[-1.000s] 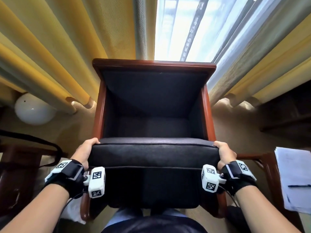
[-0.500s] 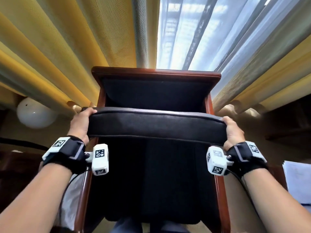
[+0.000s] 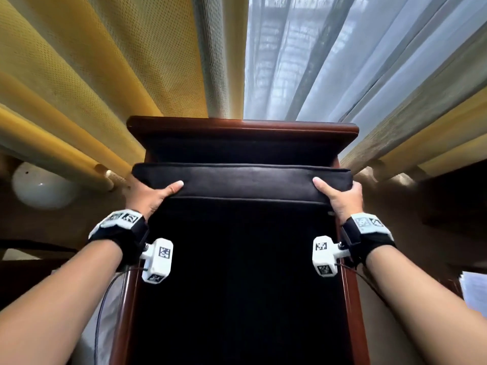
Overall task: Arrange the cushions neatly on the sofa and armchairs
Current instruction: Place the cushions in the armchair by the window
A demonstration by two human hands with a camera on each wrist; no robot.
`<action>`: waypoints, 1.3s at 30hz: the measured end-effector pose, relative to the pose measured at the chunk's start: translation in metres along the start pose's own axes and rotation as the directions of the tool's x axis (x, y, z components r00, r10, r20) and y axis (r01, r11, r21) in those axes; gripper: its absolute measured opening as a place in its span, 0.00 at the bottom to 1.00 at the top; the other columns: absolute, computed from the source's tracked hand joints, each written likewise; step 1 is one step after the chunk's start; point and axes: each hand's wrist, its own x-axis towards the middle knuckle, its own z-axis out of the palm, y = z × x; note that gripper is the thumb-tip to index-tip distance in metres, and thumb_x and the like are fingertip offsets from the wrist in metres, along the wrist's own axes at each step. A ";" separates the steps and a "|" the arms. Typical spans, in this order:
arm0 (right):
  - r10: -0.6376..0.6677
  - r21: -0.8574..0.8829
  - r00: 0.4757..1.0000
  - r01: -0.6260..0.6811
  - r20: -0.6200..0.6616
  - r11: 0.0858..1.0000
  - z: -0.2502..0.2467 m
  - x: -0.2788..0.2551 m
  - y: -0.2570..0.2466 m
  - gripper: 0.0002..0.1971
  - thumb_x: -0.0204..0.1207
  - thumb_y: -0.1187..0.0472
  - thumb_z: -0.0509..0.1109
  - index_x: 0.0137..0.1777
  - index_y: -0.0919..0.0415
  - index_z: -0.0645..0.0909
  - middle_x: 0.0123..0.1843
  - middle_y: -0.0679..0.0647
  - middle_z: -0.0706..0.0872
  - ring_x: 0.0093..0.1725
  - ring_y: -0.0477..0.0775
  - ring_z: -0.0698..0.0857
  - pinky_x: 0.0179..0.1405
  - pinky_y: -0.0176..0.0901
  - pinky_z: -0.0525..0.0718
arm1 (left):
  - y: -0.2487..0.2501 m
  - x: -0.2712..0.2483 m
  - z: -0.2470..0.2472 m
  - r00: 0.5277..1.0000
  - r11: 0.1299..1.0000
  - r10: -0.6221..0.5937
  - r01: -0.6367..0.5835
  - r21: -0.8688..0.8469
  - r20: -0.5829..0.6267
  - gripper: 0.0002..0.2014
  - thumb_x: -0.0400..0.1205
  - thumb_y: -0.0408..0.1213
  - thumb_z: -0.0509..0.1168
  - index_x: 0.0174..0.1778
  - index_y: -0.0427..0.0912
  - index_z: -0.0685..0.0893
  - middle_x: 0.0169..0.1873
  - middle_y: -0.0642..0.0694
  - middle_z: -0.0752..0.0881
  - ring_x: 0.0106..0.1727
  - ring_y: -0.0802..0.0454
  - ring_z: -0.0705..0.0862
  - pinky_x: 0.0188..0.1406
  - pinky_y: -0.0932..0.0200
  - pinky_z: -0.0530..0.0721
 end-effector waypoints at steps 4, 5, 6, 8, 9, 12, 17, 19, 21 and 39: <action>0.010 -0.058 1.000 -0.011 -0.009 0.998 0.017 0.035 -0.032 0.65 0.28 0.23 0.84 0.69 0.54 0.75 0.63 0.55 0.86 0.58 0.61 0.87 0.59 0.64 0.87 | 0.023 0.053 0.006 0.997 0.996 -0.052 0.047 0.080 0.059 0.74 0.38 0.81 0.73 0.78 0.39 0.67 0.74 0.38 0.77 0.74 0.34 0.76 0.75 0.39 0.74; 0.014 -0.075 1.000 -0.015 -0.007 0.997 0.020 0.041 -0.038 0.66 0.29 0.23 0.83 0.70 0.55 0.74 0.64 0.56 0.85 0.59 0.63 0.86 0.59 0.66 0.87 | 0.029 0.062 0.008 0.995 0.991 -0.071 0.062 0.120 0.073 0.76 0.38 0.82 0.72 0.79 0.37 0.66 0.75 0.36 0.76 0.74 0.33 0.75 0.75 0.37 0.74; 0.021 -0.101 1.000 -0.022 -0.011 0.995 0.023 0.046 -0.042 0.66 0.30 0.23 0.83 0.71 0.56 0.73 0.64 0.57 0.85 0.60 0.64 0.86 0.59 0.66 0.87 | 0.033 0.071 0.011 0.994 0.984 -0.087 0.075 0.160 0.070 0.77 0.39 0.82 0.73 0.80 0.36 0.64 0.75 0.35 0.75 0.75 0.32 0.74 0.75 0.36 0.73; 0.032 -0.149 0.999 -0.034 -0.014 0.988 0.028 0.049 -0.050 0.66 0.33 0.24 0.83 0.72 0.58 0.71 0.66 0.59 0.83 0.62 0.66 0.84 0.59 0.68 0.86 | 0.044 0.079 0.015 0.992 0.970 -0.110 0.095 0.224 0.055 0.79 0.40 0.80 0.74 0.82 0.34 0.60 0.77 0.32 0.73 0.76 0.30 0.72 0.76 0.35 0.71; 0.035 -0.169 0.999 -0.037 -0.015 0.985 0.029 0.054 -0.051 0.65 0.35 0.25 0.83 0.73 0.58 0.70 0.68 0.60 0.82 0.64 0.66 0.83 0.59 0.70 0.86 | 0.049 0.082 0.018 0.992 0.963 -0.121 0.106 0.247 0.046 0.82 0.38 0.80 0.74 0.83 0.33 0.57 0.78 0.31 0.71 0.77 0.30 0.71 0.77 0.34 0.70; 0.047 -0.215 0.999 -0.051 -0.026 0.975 0.034 0.059 -0.056 0.63 0.41 0.27 0.84 0.75 0.59 0.69 0.71 0.61 0.80 0.67 0.69 0.81 0.61 0.71 0.84 | 0.053 0.087 0.023 0.984 0.955 -0.175 0.161 0.249 0.033 0.79 0.47 0.74 0.79 0.85 0.34 0.49 0.81 0.31 0.65 0.81 0.30 0.66 0.79 0.35 0.66; 0.047 -0.178 0.999 -0.050 -0.020 0.983 0.032 0.056 -0.052 0.64 0.41 0.27 0.84 0.76 0.59 0.66 0.72 0.62 0.79 0.67 0.69 0.81 0.61 0.72 0.84 | 0.042 0.072 0.018 0.989 0.982 -0.151 0.150 0.118 0.001 0.76 0.43 0.75 0.79 0.82 0.37 0.59 0.79 0.34 0.69 0.79 0.31 0.69 0.77 0.34 0.70; 0.060 -0.142 0.998 -0.061 -0.013 0.988 0.030 0.053 -0.044 0.67 0.38 0.25 0.83 0.76 0.57 0.63 0.73 0.61 0.77 0.67 0.69 0.80 0.60 0.73 0.84 | 0.029 0.057 0.018 0.995 0.995 -0.093 0.094 0.043 -0.034 0.62 0.60 0.68 0.79 0.82 0.40 0.58 0.80 0.35 0.65 0.79 0.32 0.67 0.78 0.36 0.68; 0.103 -0.081 0.994 -0.106 -0.040 0.991 0.027 0.051 -0.035 0.72 0.30 0.22 0.81 0.76 0.54 0.60 0.75 0.61 0.75 0.68 0.69 0.79 0.62 0.72 0.83 | 0.017 0.040 0.020 0.995 0.996 -0.078 0.075 -0.050 -0.058 0.54 0.70 0.63 0.76 0.84 0.43 0.56 0.82 0.35 0.59 0.81 0.33 0.65 0.78 0.39 0.67; -0.207 -0.224 0.974 0.183 -0.090 0.957 0.014 0.000 -0.004 0.51 0.66 0.46 0.83 0.83 0.56 0.57 0.80 0.66 0.61 0.77 0.69 0.70 0.76 0.52 0.67 | -0.009 -0.005 0.022 0.988 0.930 -0.065 0.007 -0.368 -0.144 0.52 0.58 0.56 0.81 0.77 0.49 0.66 0.73 0.46 0.78 0.71 0.42 0.79 0.74 0.40 0.76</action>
